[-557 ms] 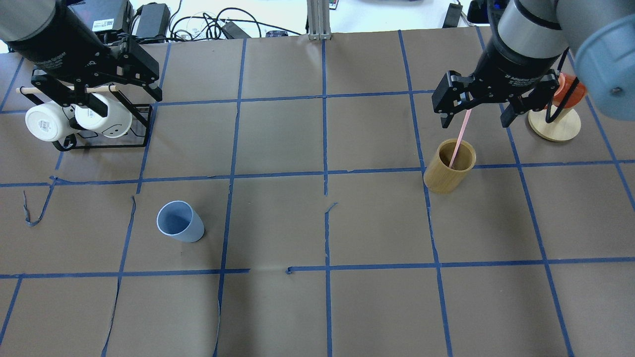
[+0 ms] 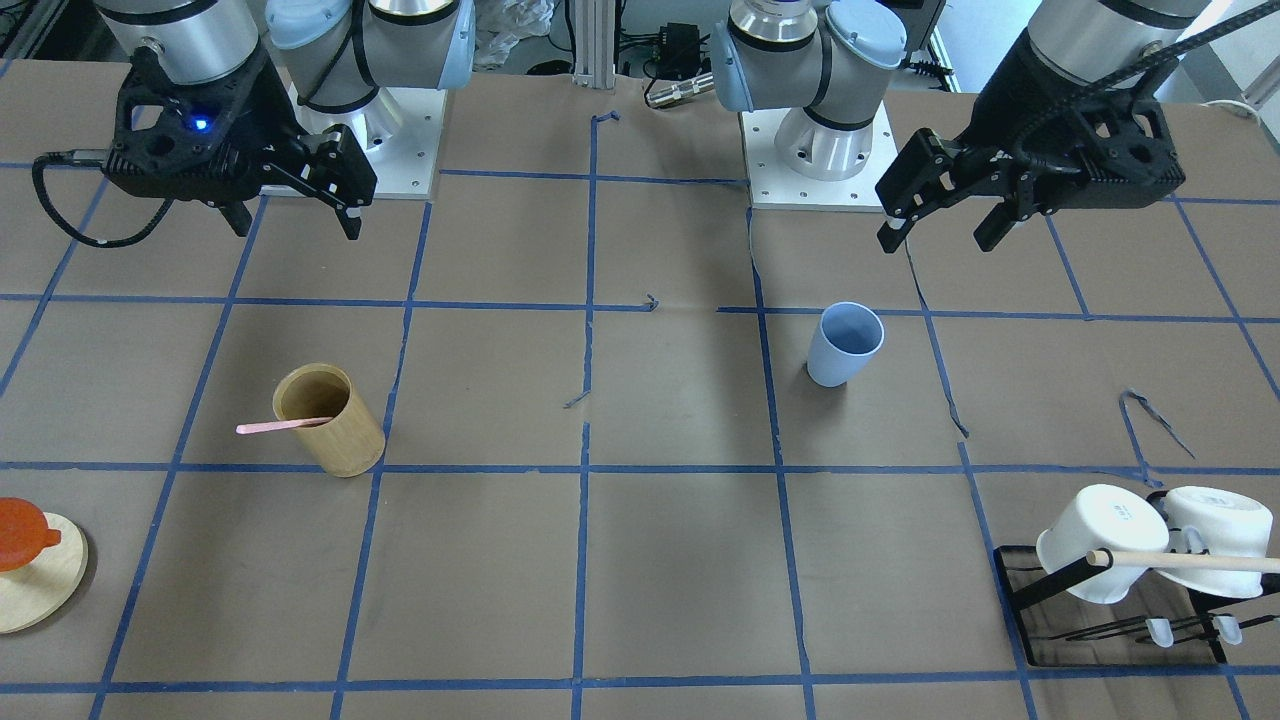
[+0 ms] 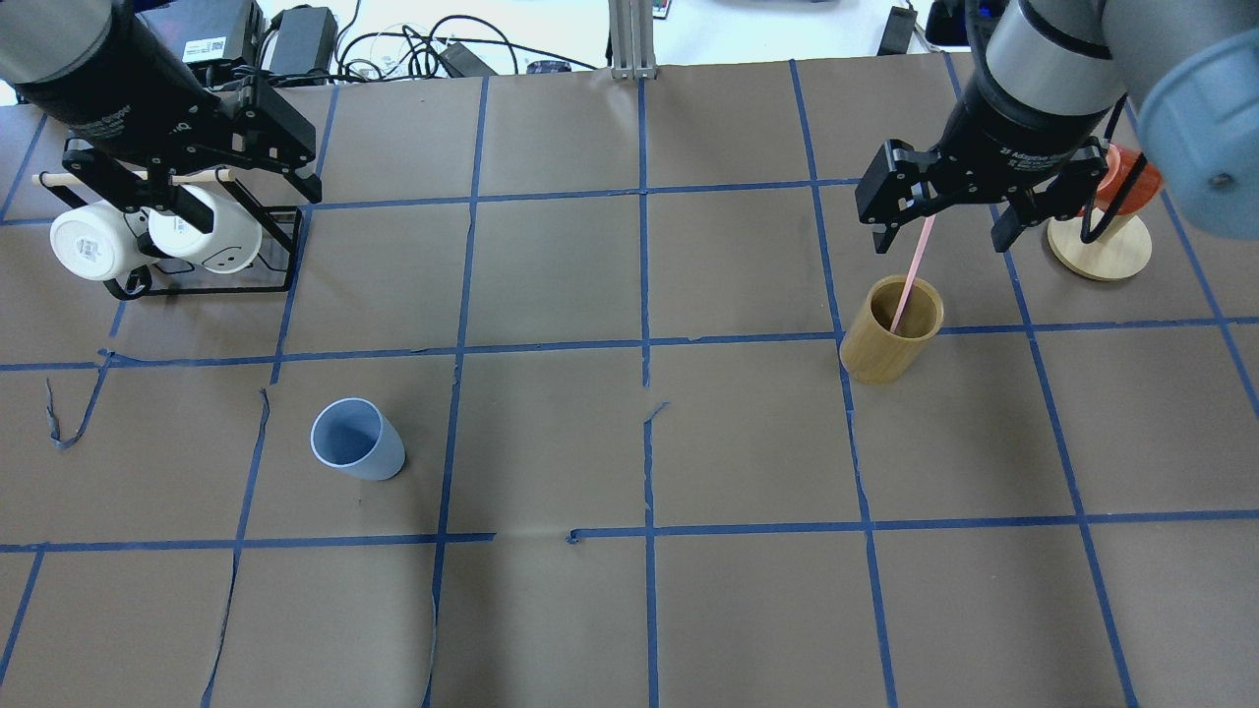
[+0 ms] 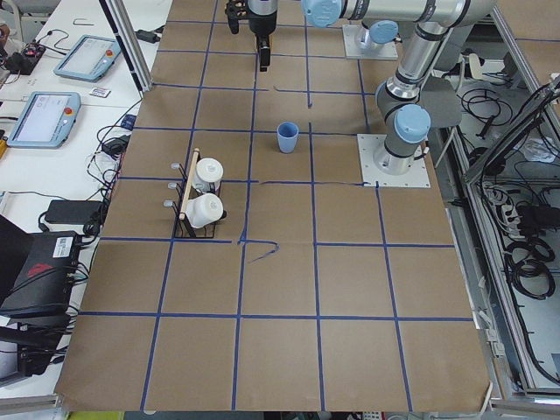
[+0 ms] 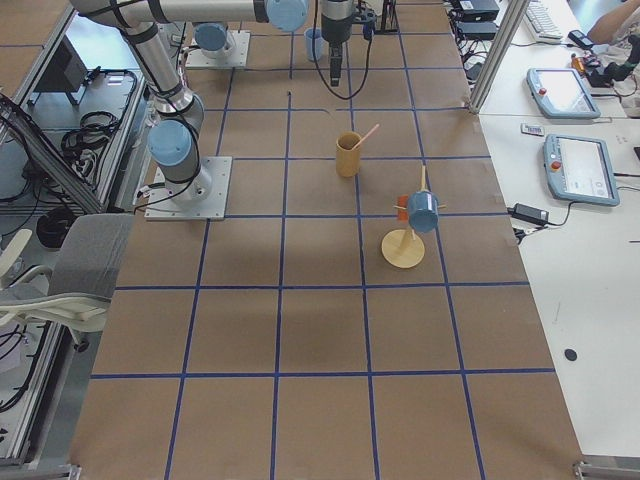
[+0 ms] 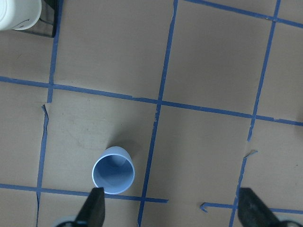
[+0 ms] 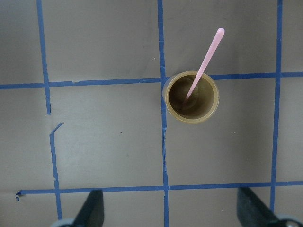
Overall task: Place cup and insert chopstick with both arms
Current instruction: 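Close the right gripper on the pink chopstick in the tan cup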
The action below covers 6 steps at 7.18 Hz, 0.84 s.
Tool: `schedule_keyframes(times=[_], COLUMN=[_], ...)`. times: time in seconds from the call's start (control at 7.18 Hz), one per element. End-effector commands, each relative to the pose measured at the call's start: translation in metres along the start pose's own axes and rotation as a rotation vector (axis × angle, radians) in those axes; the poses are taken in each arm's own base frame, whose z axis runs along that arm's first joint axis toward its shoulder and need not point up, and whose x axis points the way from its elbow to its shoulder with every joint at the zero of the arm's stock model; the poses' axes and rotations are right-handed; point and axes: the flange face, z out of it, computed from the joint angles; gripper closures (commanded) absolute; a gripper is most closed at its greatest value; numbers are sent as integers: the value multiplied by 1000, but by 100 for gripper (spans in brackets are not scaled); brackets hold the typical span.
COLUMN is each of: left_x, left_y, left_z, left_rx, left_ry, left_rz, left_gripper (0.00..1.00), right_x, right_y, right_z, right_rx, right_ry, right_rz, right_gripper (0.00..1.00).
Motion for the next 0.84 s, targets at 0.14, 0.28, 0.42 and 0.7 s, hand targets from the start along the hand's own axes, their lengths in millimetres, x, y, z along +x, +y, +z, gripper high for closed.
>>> schedule_keyframes(times=[0.14,0.28,0.42,0.7], left_x=[1,0,-1,-1], left_y=[-1,1,-1,-1], left_z=[1,-1,1,1], left_rx=[-2,2,-1,-1], left_ry=[1,1,1,-1], left_rz=[3,4,8,8], left_gripper=[0,0,0,0], right_x=[1,2,1,2], right_y=[-1,-1,-2,-6], right_z=[-1,-4,-6,-10], right_rx=[8,17,23,59], right_ry=[1,1,1,1], right_rz=[2,17,17,19], right_gripper=[0,0,0,0])
